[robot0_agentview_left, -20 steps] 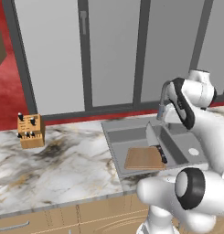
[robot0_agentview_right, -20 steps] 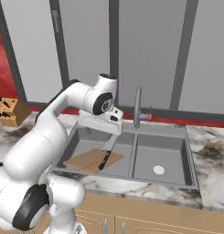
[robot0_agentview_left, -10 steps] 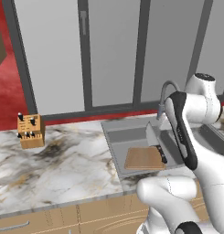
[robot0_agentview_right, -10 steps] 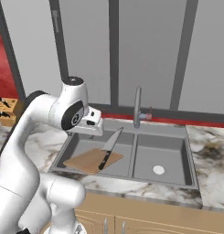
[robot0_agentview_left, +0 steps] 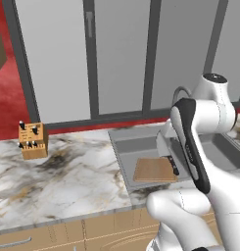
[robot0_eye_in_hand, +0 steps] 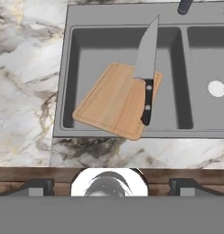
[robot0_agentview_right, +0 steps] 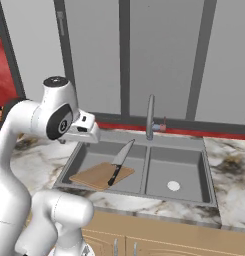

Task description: Move the cutting board and knife to the sink. Then move spray from the cabinet to the counter.

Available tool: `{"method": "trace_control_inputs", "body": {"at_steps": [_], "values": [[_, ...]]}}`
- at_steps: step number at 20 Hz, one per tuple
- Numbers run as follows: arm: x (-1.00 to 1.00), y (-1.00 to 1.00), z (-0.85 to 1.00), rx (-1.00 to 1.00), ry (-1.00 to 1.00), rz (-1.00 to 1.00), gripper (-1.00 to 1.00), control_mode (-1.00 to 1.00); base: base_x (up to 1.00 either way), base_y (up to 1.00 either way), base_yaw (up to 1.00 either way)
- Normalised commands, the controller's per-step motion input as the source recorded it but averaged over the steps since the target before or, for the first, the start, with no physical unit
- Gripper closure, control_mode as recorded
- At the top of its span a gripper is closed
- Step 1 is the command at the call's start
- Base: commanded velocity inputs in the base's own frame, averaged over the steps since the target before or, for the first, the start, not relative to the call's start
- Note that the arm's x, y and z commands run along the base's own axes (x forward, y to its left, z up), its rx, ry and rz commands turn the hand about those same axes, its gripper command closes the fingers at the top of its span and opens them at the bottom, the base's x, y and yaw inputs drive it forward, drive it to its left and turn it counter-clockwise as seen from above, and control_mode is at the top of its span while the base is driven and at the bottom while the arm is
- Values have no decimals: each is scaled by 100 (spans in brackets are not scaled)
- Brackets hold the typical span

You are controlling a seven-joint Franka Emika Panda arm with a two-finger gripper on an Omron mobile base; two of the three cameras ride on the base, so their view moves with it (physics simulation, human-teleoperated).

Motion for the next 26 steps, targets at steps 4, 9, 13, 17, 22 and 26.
{"method": "trace_control_inputs", "body": {"at_steps": [4,9,13,17,22,26], "values": [[-29,0,23,-1,0,0,-100,-100,0,0,0],[-4,3,24,-2,0,1,-100,-100,0,0,0],[0,13,27,-3,0,1,-100,-100,0,0,0],[-4,7,12,-2,0,0,-100,-100,0,0,0],[-6,0,2,0,0,0,-100,100,-44,-4,-4],[0,0,0,0,0,0,-100,100,-100,-34,-24]]}}
